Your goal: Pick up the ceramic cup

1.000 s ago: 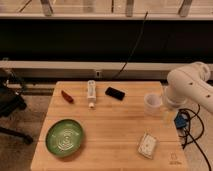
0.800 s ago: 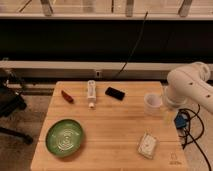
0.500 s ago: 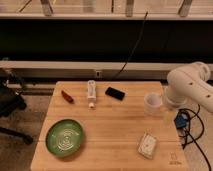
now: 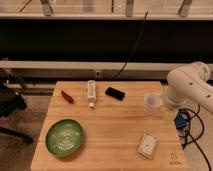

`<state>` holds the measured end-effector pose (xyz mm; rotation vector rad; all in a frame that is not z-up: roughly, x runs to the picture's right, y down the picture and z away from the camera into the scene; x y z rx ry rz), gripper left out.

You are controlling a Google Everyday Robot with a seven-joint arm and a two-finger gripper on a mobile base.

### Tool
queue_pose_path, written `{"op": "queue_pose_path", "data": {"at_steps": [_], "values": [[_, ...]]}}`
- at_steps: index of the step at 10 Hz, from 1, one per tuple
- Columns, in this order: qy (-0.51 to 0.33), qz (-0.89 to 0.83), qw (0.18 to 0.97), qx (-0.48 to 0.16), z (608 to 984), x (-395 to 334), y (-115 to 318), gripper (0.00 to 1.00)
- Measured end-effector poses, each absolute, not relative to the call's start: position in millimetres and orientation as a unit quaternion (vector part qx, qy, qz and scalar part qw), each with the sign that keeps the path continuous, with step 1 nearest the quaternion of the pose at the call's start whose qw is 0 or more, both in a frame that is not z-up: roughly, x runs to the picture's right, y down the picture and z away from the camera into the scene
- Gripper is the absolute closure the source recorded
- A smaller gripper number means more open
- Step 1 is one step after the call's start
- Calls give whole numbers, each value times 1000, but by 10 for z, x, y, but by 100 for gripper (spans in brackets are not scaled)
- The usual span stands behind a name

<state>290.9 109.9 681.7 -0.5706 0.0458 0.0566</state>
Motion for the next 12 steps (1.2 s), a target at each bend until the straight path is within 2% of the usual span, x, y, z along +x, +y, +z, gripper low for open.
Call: {"op": "queue_pose_path", "data": {"at_steps": [5, 8, 12], "values": [[21, 27, 959, -281, 6831, 2903, 1084, 20], [12, 7, 959, -283, 7070, 2757, 943, 20], [6, -5, 958, -287, 7221, 2734, 966, 20]]}}
